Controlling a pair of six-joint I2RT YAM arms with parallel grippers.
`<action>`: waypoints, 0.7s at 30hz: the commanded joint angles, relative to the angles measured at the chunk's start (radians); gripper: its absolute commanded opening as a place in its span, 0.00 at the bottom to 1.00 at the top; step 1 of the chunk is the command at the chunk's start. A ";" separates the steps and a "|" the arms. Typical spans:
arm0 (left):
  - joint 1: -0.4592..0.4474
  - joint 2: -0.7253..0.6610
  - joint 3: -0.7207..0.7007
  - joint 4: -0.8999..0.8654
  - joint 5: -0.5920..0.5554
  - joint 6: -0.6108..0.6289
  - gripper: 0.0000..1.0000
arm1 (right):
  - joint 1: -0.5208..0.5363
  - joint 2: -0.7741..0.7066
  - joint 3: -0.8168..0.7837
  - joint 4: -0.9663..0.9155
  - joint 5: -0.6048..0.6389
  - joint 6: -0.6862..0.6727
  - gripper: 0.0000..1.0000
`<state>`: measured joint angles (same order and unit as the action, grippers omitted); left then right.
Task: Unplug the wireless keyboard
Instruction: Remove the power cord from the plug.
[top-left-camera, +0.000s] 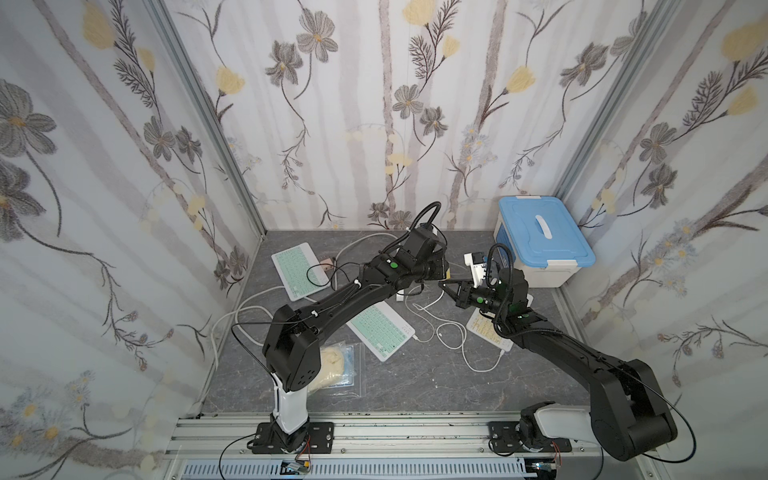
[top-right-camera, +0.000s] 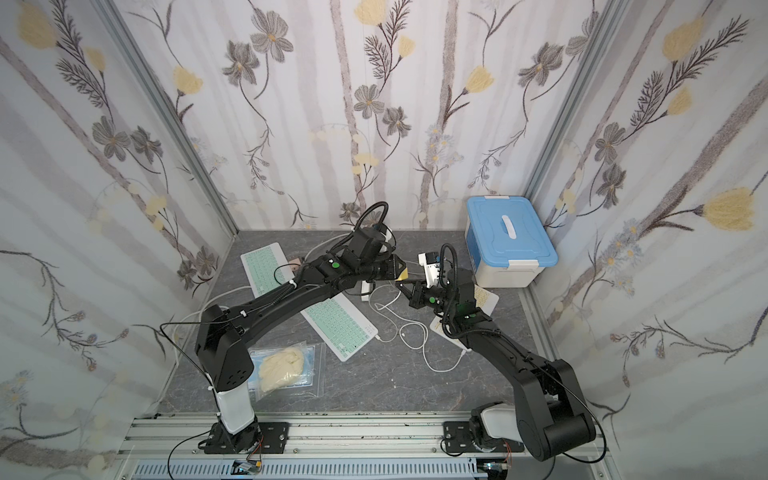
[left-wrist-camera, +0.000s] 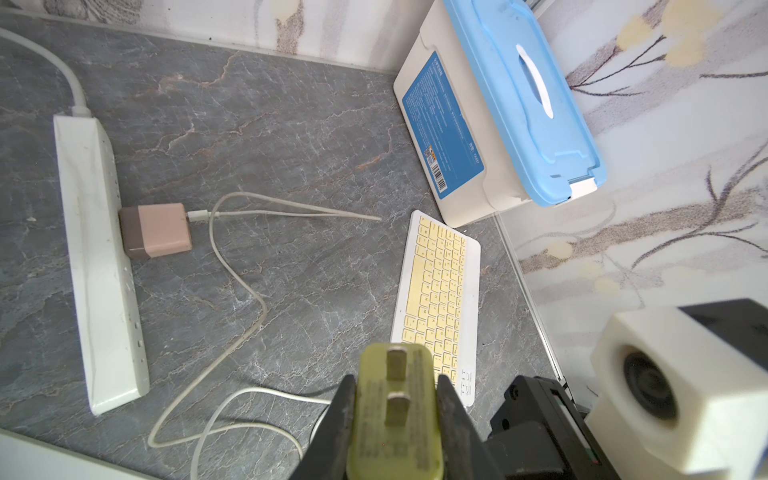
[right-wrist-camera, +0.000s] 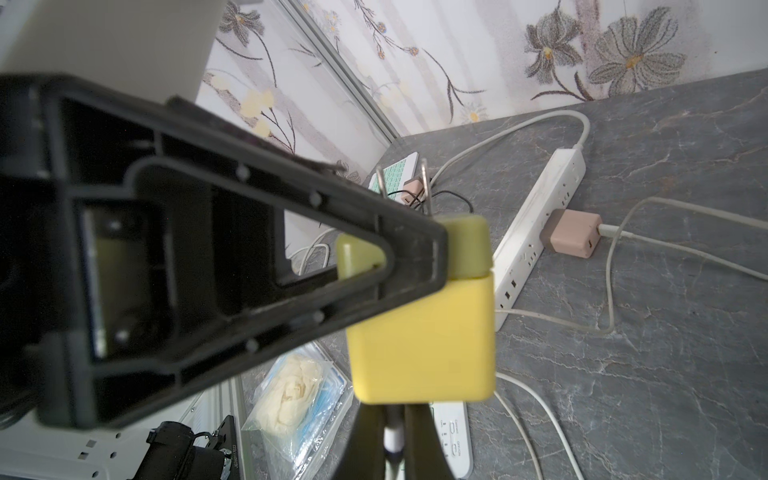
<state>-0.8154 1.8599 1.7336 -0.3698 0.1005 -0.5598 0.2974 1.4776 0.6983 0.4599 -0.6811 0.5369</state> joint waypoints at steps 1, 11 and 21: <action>0.006 -0.014 0.024 -0.015 0.025 0.048 0.00 | 0.000 0.011 0.027 -0.054 0.034 -0.066 0.00; 0.022 -0.063 -0.003 0.020 -0.073 0.039 0.00 | 0.021 0.030 0.032 -0.109 0.050 -0.116 0.00; 0.045 -0.127 -0.077 0.087 -0.157 0.024 0.00 | 0.075 0.057 0.069 -0.140 0.069 -0.143 0.00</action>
<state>-0.7883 1.7584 1.6573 -0.3893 0.0124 -0.5346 0.3714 1.5215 0.7696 0.4118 -0.6609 0.4099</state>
